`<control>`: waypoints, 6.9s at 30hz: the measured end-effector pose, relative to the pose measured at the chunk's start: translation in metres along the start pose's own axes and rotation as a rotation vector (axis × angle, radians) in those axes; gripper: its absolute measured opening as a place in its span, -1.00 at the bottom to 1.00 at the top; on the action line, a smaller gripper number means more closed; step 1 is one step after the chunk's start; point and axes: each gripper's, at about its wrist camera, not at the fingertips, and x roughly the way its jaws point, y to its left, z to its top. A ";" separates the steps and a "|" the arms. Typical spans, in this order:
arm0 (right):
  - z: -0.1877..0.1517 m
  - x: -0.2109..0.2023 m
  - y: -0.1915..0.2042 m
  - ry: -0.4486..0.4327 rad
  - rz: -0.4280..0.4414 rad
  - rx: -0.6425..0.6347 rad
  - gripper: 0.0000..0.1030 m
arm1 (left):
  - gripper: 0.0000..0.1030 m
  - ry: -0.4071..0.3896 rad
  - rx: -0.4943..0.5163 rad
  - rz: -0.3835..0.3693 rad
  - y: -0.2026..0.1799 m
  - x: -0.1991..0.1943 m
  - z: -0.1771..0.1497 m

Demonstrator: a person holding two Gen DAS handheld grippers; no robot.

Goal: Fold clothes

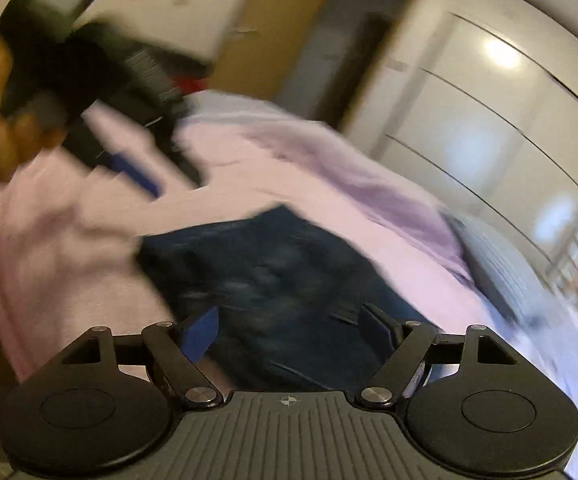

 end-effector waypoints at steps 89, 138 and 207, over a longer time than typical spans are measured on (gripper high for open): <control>-0.044 0.170 -0.282 0.234 0.244 1.107 -0.03 | -0.86 -0.074 0.314 0.048 -0.040 0.108 0.043; -0.091 0.159 -0.293 0.125 0.375 1.387 0.11 | -0.94 -0.112 0.282 0.048 -0.022 0.117 0.037; -0.019 0.018 -0.115 0.248 0.149 0.628 -0.67 | -0.74 -0.055 0.521 0.222 -0.078 0.017 -0.040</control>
